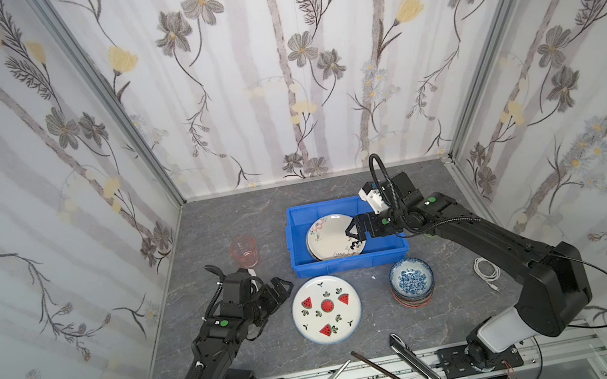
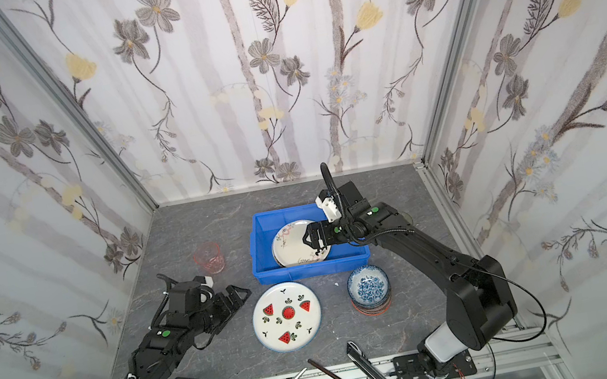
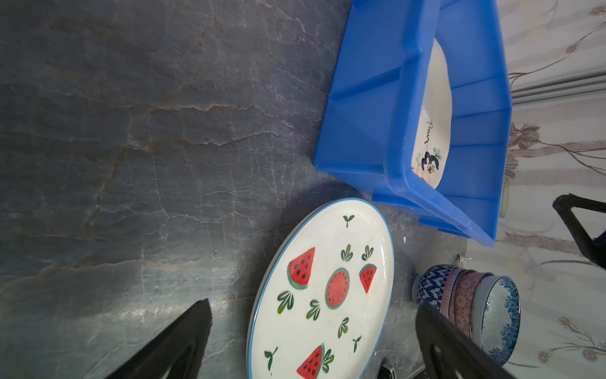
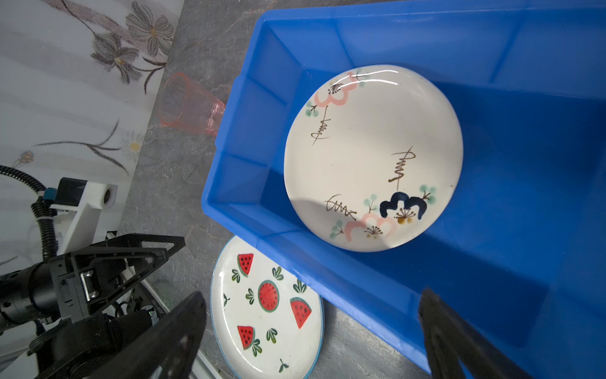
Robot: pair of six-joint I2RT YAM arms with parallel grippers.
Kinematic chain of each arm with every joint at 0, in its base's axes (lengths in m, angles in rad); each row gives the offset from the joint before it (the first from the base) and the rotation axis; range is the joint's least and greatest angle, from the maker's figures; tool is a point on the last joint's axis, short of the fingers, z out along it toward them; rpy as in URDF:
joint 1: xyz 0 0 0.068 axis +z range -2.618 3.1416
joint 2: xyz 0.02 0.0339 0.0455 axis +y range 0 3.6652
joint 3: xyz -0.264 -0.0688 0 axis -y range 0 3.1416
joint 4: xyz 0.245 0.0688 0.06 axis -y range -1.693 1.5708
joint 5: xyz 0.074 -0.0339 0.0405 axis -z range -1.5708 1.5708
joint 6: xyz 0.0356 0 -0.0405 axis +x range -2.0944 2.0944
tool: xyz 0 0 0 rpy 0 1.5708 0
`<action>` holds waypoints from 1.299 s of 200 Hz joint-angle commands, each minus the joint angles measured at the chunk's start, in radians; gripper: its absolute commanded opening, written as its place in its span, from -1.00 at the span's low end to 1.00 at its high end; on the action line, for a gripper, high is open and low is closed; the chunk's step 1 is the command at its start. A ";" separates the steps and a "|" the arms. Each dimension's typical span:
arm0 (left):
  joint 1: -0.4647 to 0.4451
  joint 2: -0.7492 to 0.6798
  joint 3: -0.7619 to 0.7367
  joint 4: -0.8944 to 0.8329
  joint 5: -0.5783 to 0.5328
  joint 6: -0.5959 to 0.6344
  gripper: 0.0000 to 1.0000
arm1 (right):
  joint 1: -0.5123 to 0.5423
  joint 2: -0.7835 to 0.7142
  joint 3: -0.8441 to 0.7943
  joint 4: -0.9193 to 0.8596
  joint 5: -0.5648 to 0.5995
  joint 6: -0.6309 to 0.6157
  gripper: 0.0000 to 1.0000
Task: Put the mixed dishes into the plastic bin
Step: 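Move the right gripper to the watermelon plate while left gripper approaches it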
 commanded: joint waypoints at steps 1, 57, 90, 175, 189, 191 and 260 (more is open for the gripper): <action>-0.037 -0.006 -0.018 -0.012 -0.033 -0.048 1.00 | 0.031 -0.035 -0.035 0.007 0.021 0.019 0.99; -0.131 -0.033 -0.063 -0.012 -0.107 -0.114 1.00 | 0.100 -0.128 -0.128 -0.001 0.035 0.063 0.99; -0.152 -0.016 -0.064 -0.010 -0.119 -0.115 1.00 | 0.147 -0.141 -0.181 0.022 0.056 0.107 0.99; -0.177 0.020 -0.075 -0.002 -0.162 -0.109 1.00 | 0.255 -0.114 -0.235 0.094 0.082 0.221 0.99; -0.181 0.029 -0.077 0.007 -0.160 -0.102 1.00 | 0.270 -0.098 -0.237 0.105 0.078 0.237 0.99; -0.180 0.030 -0.078 0.009 -0.158 -0.100 1.00 | 0.273 -0.096 -0.237 0.106 0.078 0.238 0.99; -0.185 0.051 -0.073 0.065 -0.086 -0.056 0.97 | 0.313 -0.011 -0.267 0.144 0.083 0.281 0.99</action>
